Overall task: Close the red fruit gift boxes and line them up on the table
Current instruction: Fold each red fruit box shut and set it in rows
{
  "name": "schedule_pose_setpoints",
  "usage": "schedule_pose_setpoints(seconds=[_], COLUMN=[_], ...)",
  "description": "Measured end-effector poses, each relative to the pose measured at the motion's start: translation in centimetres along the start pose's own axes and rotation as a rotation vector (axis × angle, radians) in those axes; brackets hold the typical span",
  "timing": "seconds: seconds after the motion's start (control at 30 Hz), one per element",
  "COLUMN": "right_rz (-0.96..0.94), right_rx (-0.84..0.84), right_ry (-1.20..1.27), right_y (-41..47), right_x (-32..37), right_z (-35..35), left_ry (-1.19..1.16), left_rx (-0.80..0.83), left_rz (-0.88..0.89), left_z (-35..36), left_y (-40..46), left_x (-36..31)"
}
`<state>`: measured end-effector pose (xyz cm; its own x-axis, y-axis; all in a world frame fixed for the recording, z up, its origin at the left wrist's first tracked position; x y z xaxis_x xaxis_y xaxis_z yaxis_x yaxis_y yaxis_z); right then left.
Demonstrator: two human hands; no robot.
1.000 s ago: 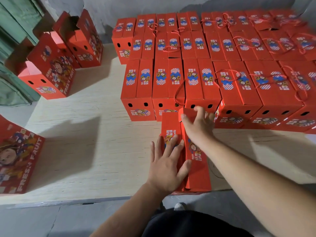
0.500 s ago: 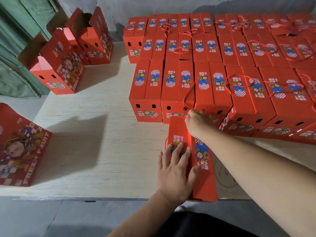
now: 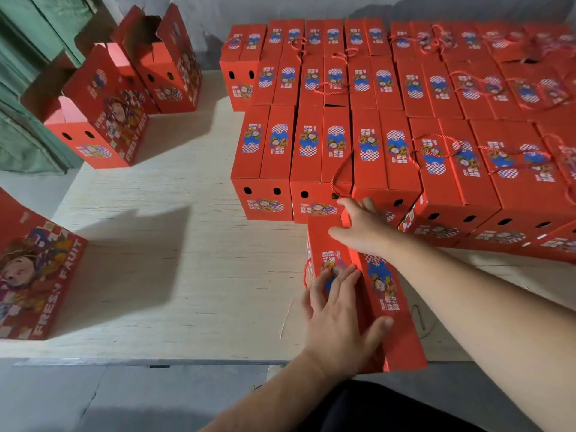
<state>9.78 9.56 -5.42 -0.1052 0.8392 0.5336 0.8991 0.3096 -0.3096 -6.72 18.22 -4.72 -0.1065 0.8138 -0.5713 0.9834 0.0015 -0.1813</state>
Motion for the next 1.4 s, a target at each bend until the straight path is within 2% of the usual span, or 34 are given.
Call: schedule_pose_setpoints(seconds=[0.13, 0.27, 0.4, 0.53, 0.67, 0.77, 0.87, 1.0, 1.1, 1.17, 1.3, 1.4], right_rz=[0.003, -0.036, -0.033, -0.19, -0.343, -0.418, -0.376, -0.345, -0.363, -0.382, -0.358, -0.346], right_rx=[0.174, 0.114, 0.106, 0.198, 0.3, 0.213, 0.104, 0.118, 0.099, 0.071, 0.005, 0.006], right_ry=[0.025, 0.048, 0.056, -0.055, -0.06, -0.007, -0.036, -0.204, -0.226, -0.169, -0.197, -0.297], right_y=[-2.8, -3.8, -4.1, -3.7, -3.3, -3.6, -3.8, -4.0, -4.5, -4.8, -4.9, -4.7], right_x=[-2.1, -2.2, -1.7, -0.5, 0.4, 0.5, -0.3, -0.4, -0.3, -0.1, -0.5, -0.7], right_z=[1.6, 2.0, 1.2, 1.0, 0.8, 0.3, 0.1, 0.3, 0.9, 1.3, 1.6, 2.2], left_ry=[0.081, 0.2, 0.389, 0.568, 0.597, 0.583, 0.571, 0.535, 0.506, 0.433, 0.089, 0.029], left_rx=[-0.055, -0.065, 0.037, 0.133, 0.157, 0.075, 0.062, 0.076, 0.07, 0.061, 0.105, 0.007], left_rz=[0.114, 0.418, 0.751, 0.928, 0.9, 0.877, 0.881, 0.886, 0.89, 0.901, 0.857, 0.746], left_z=[-0.9, -2.5, -3.6, -2.5, -0.9, -0.5, -0.6, -0.7, -0.6, -0.9, -2.6, -4.2], left_y=[0.2, 1.6, 3.4, 4.2, 4.3, 4.1, 4.1, 4.1, 3.7, 3.3, 3.6, 5.5], left_x=[0.5, 0.4, -0.1, -1.5, -2.6, -2.7, -3.2, -3.4, -2.6, -2.0, -1.0, 0.3])
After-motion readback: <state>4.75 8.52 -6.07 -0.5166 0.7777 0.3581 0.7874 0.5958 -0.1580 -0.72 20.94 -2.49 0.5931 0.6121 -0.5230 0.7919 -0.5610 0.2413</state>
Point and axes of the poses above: each hand's wrist, its own y-axis towards the middle knuckle, its own z-axis out of the palm, x = y × z, the point moved 9 cm from there along y, towards the middle knuckle, and after that the axes turned 12 degrees about -z, right-handed, at the moved point
